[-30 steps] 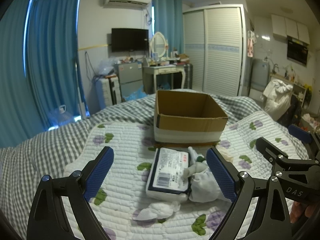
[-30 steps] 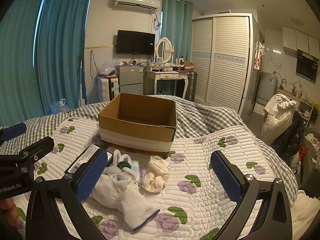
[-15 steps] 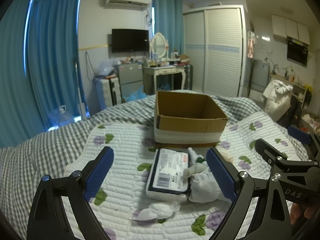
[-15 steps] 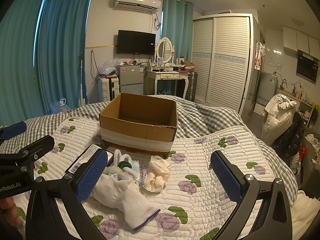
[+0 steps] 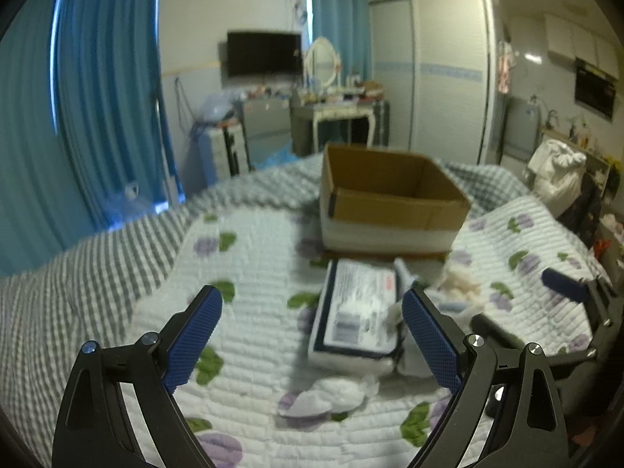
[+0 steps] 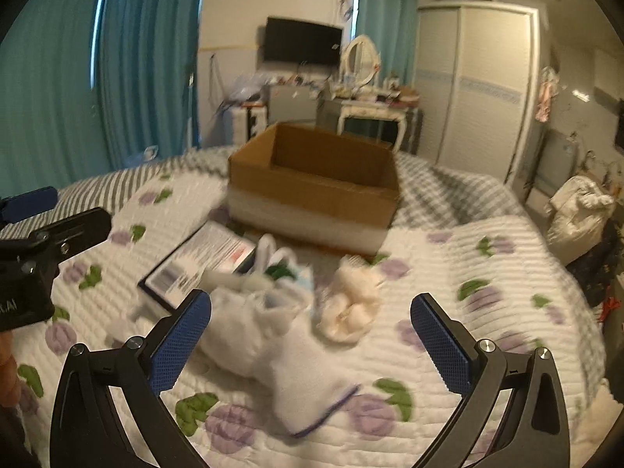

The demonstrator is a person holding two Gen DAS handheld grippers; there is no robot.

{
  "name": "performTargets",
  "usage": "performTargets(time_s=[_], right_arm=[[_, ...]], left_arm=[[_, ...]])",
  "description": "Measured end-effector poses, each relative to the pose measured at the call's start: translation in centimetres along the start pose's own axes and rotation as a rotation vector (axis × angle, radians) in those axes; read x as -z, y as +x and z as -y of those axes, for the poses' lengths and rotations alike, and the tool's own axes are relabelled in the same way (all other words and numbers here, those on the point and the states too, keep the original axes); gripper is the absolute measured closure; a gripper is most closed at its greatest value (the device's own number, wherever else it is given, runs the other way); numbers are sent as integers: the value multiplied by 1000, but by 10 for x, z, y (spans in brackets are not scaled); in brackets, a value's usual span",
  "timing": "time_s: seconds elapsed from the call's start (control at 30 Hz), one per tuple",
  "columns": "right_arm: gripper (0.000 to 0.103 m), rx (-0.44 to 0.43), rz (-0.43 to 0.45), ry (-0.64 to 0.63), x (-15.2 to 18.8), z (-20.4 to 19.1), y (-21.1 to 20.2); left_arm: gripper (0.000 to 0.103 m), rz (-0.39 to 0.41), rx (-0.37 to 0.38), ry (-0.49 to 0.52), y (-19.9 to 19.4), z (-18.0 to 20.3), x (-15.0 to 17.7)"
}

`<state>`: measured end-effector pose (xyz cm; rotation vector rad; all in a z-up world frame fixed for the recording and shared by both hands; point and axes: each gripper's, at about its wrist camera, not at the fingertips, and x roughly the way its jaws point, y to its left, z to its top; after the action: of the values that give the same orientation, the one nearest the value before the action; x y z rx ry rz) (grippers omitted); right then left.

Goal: Organize soft objects
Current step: 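Grasp the white wet-wipes pack with the left tool while the right tool grasps the white knit cloth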

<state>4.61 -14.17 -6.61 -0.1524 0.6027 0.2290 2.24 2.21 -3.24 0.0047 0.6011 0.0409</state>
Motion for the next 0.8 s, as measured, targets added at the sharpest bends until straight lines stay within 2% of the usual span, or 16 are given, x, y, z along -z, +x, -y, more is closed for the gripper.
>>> performTargets(time_s=[0.17,0.3,0.4,0.43,0.47,0.57,0.8], right_arm=[[5,-44,-71,-10,9,-11,31],[8,-80,-136,-12,18,-16,55],[18,-115,-154,-3,23,-17,64],[32,-121,-150,-4,23,-17,64],[41,-124,-148,-4,23,-16,62],[58,-147,-142,11,20,-6,50],[62,-153,-71,98,3,27,20]], left_arm=[[8,-90,-34,-1,25,-1,11],[8,-131,-45,-4,35,-2,16],[8,-159,-45,-1,43,1,20],[8,-168,-46,-2,45,2,21],[8,-181,-41,-1,47,4,23],[8,-205,-23,6,52,7,26],[8,-266,20,31,70,20,36]])
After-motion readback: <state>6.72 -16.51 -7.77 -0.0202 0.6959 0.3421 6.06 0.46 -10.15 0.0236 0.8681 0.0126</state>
